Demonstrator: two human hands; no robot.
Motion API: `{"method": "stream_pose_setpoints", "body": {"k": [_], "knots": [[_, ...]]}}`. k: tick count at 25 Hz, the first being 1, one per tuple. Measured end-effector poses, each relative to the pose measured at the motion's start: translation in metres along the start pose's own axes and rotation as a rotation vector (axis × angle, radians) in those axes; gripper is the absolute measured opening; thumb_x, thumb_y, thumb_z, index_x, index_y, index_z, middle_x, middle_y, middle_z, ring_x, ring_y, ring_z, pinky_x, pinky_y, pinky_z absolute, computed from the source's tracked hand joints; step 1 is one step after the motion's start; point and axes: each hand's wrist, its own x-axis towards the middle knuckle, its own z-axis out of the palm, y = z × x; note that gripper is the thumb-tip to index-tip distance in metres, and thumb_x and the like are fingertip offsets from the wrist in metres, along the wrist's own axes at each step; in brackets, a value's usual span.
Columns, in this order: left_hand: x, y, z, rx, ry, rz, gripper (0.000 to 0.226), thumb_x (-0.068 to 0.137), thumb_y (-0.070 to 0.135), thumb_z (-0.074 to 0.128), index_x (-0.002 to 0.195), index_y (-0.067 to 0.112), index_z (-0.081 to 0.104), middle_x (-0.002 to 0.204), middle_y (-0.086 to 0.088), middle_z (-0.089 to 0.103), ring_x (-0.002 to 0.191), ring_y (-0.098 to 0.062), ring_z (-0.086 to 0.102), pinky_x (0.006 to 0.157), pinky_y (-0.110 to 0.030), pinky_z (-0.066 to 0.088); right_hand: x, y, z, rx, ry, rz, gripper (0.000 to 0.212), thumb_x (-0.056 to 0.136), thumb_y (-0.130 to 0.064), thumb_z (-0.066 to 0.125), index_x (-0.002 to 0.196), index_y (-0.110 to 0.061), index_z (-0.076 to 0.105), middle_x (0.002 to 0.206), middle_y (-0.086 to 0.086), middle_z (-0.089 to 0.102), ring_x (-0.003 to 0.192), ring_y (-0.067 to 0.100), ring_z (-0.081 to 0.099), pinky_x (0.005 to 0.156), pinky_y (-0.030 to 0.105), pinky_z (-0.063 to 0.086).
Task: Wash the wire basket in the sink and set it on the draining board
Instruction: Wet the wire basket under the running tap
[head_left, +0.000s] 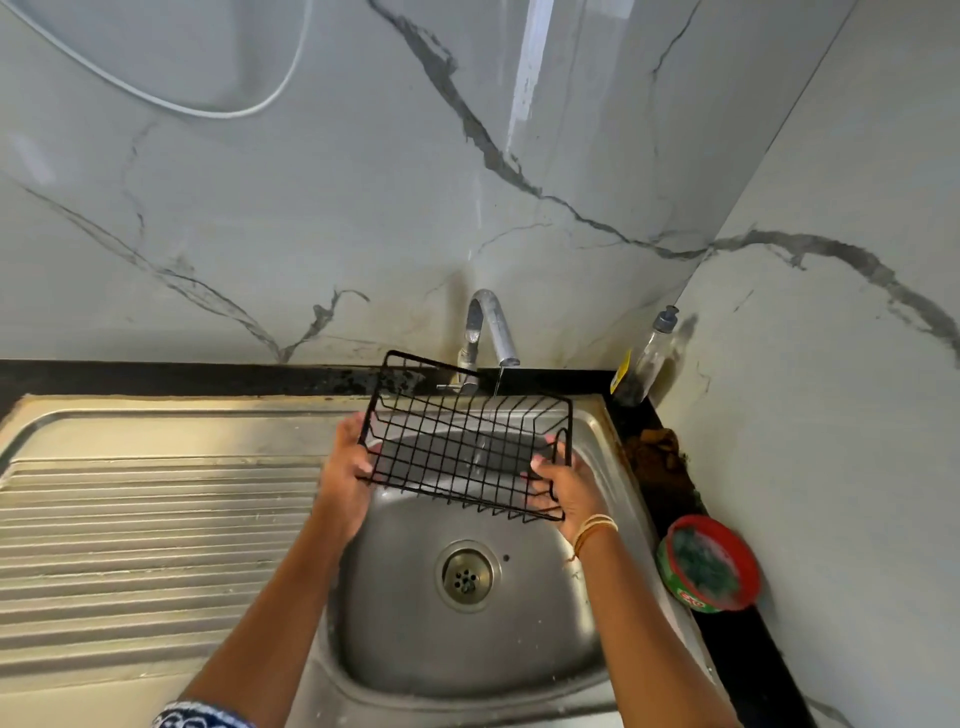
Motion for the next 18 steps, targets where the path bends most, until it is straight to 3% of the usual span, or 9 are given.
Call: {"method": "stream_pose_setpoints", "body": {"k": [2,5,8,10,13,15,18], "knots": [[0.011,0.009,-0.014,-0.091,0.004,-0.134,0.040,0.085,0.010,0.035,0.120,0.020,0.053,0.082,-0.004,0.063,0.071,-0.020,0.062,0.069,-0.041,0.051,0.003,-0.014,0.009,-0.178,-0.006,-0.195,0.049,0.087,0.001,0.060,0.128,-0.026,0.054,0.112,0.004,0.061,0.089,0.018,0.061,0.063,0.028,0.052],[0.018,0.004,-0.021,0.043,-0.038,-0.301,0.044,0.086,0.027,0.044,0.128,0.028,0.055,0.111,-0.012,0.064,0.103,-0.029,0.059,0.084,-0.052,0.047,0.006,-0.033,0.015,-0.334,-0.069,-0.414,0.061,0.083,0.004,0.065,0.136,-0.021,0.050,0.127,-0.002,0.060,0.114,0.014,0.057,0.092,0.027,0.052],[0.015,-0.008,-0.007,0.078,-0.023,-0.307,0.042,0.092,0.027,0.039,0.131,0.030,0.053,0.116,-0.011,0.065,0.111,-0.028,0.059,0.083,-0.046,0.046,0.006,-0.035,0.004,-0.345,-0.069,-0.446,0.060,0.083,0.004,0.065,0.136,-0.021,0.051,0.128,-0.002,0.060,0.116,0.012,0.057,0.089,0.020,0.052],[0.017,-0.002,0.005,0.224,-0.029,-0.313,0.043,0.091,0.032,0.041,0.132,0.029,0.053,0.113,-0.012,0.067,0.110,-0.029,0.060,0.082,-0.043,0.042,0.009,-0.024,-0.010,-0.283,-0.030,-0.368,0.054,0.084,-0.001,0.065,0.130,-0.028,0.055,0.125,-0.003,0.062,0.110,0.014,0.059,0.077,0.024,0.053],[0.028,0.019,0.023,0.490,-0.071,-0.356,0.051,0.083,0.049,0.048,0.126,0.022,0.055,0.101,-0.014,0.068,0.096,-0.031,0.063,0.074,-0.038,0.045,0.006,-0.003,-0.027,-0.078,0.007,-0.104,0.047,0.087,-0.004,0.058,0.126,-0.030,0.056,0.116,0.003,0.065,0.094,0.023,0.063,0.057,0.027,0.050],[0.036,0.034,0.036,0.649,-0.169,-0.407,0.050,0.086,0.051,0.049,0.123,0.018,0.053,0.104,-0.019,0.062,0.094,-0.033,0.062,0.078,-0.046,0.052,-0.002,-0.002,-0.036,0.004,0.018,0.115,0.044,0.084,-0.008,0.054,0.122,-0.030,0.057,0.111,0.005,0.066,0.092,0.029,0.063,0.063,0.033,0.052],[0.049,0.048,0.062,0.734,-0.288,-0.620,0.047,0.089,0.052,0.051,0.116,0.013,0.053,0.113,-0.024,0.055,0.103,-0.040,0.057,0.088,-0.053,0.050,-0.011,-0.020,-0.058,-0.047,0.017,0.370,0.031,0.076,-0.013,0.052,0.107,-0.013,0.058,0.104,0.018,0.061,0.088,0.039,0.064,0.066,0.045,0.055]]}}
